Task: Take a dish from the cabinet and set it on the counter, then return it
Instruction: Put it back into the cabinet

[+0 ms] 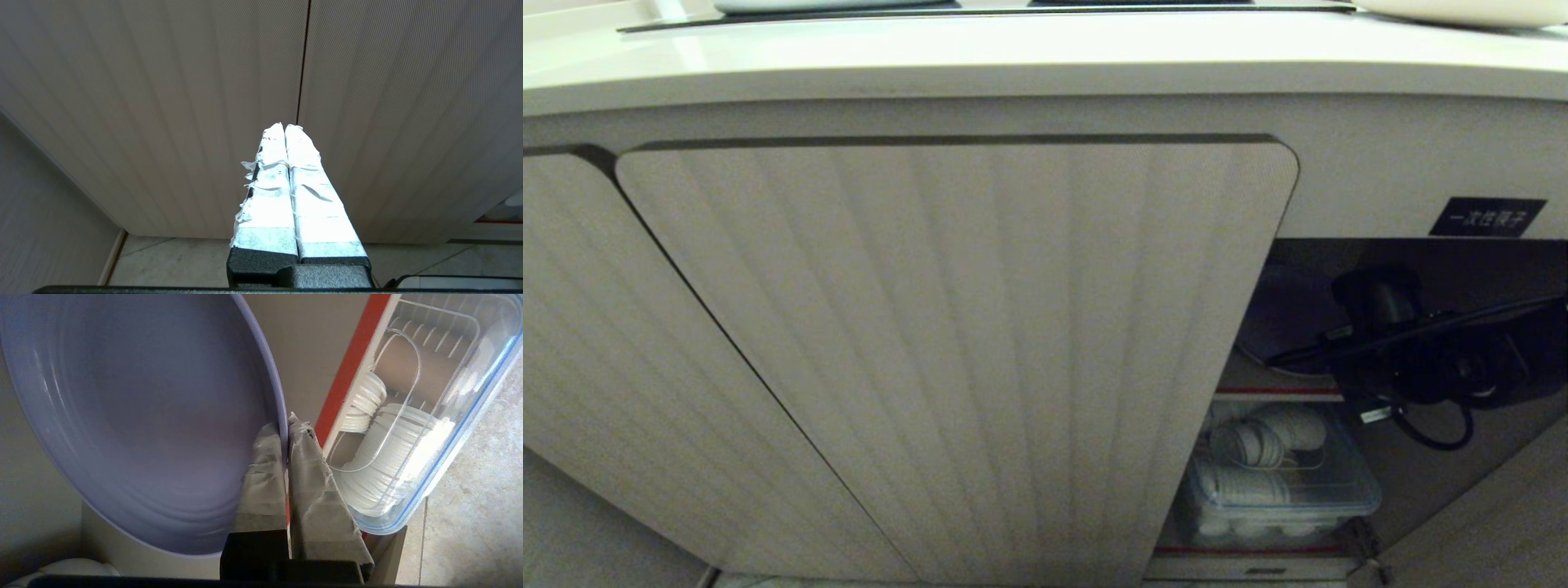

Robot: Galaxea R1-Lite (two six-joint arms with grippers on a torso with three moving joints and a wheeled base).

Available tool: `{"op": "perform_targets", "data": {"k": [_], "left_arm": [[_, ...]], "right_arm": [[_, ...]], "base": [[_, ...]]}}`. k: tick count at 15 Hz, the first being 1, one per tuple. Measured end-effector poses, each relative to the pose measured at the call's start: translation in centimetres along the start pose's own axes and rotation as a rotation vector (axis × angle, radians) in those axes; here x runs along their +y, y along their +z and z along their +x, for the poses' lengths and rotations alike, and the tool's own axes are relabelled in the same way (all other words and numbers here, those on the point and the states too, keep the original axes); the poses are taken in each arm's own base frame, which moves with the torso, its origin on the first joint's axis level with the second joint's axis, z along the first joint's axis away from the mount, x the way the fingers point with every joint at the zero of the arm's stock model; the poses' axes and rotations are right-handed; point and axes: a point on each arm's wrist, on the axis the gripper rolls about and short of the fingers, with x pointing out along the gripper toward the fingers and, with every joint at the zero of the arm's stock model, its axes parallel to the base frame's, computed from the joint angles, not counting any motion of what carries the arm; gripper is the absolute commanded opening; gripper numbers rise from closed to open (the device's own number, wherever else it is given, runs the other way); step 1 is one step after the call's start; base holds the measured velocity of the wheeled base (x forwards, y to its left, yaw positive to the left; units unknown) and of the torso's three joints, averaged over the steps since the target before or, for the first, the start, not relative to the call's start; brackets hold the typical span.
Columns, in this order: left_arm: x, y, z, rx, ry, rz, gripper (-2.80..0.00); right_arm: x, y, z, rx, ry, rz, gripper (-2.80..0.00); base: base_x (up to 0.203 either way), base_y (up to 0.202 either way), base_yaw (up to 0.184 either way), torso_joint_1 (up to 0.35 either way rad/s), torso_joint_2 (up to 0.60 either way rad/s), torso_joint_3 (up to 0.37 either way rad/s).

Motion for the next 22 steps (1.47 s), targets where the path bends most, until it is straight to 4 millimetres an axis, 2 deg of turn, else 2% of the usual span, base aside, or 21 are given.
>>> {"op": "perform_targets", "data": {"k": [22], "left_arm": [[0.00,0.00,0.00,0.000,0.000,0.000,-2.80]], "right_arm": [[-0.07,-0.39,1.00,-0.022,-0.002,0.000,-2.80]], "base": [[0.000,0.000,0.000,0.000,0.00,0.000]]}}
